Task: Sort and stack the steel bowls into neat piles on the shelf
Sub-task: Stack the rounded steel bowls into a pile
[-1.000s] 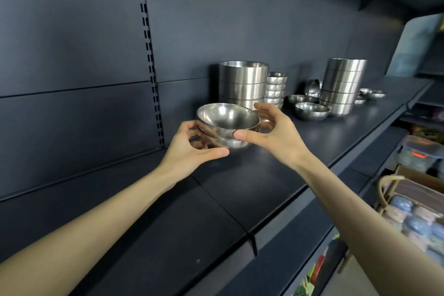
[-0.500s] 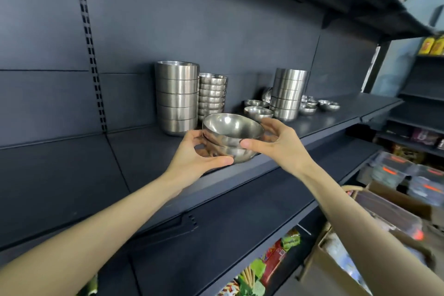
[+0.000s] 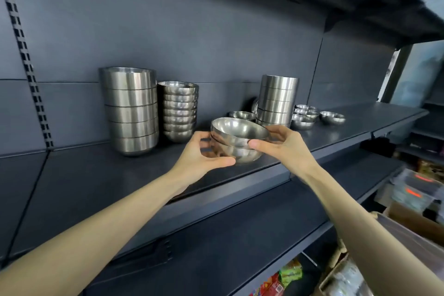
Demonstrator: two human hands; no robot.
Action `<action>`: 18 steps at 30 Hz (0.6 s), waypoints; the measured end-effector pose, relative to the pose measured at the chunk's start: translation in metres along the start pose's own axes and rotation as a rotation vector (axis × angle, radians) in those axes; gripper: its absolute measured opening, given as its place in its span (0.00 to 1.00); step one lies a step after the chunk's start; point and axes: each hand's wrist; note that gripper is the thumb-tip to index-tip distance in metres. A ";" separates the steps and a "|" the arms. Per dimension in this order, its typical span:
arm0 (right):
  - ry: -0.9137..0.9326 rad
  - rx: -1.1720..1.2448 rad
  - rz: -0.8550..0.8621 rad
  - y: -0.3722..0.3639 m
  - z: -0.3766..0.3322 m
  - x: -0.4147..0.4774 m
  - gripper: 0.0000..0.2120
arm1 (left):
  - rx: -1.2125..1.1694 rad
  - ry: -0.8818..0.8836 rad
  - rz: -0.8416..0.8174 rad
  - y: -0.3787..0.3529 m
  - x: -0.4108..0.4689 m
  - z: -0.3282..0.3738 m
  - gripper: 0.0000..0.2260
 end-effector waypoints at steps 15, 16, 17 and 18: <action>0.061 0.089 -0.083 0.053 0.081 0.191 0.50 | 0.092 0.033 0.105 -0.059 0.168 -0.033 0.27; 0.061 0.098 -0.092 0.054 0.088 0.200 0.47 | 0.096 0.035 0.113 -0.061 0.175 -0.037 0.26; 0.060 0.102 -0.105 0.054 0.095 0.209 0.43 | 0.099 0.043 0.118 -0.063 0.181 -0.041 0.26; 0.061 0.096 -0.121 0.054 0.101 0.215 0.37 | 0.103 0.058 0.123 -0.065 0.187 -0.045 0.27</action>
Point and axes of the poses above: each hand's wrist, its own x-axis towards the middle knuckle, its own y-axis out of the back of the hand, z = x × y, and after that the axes turned 11 degrees about x, right-handed
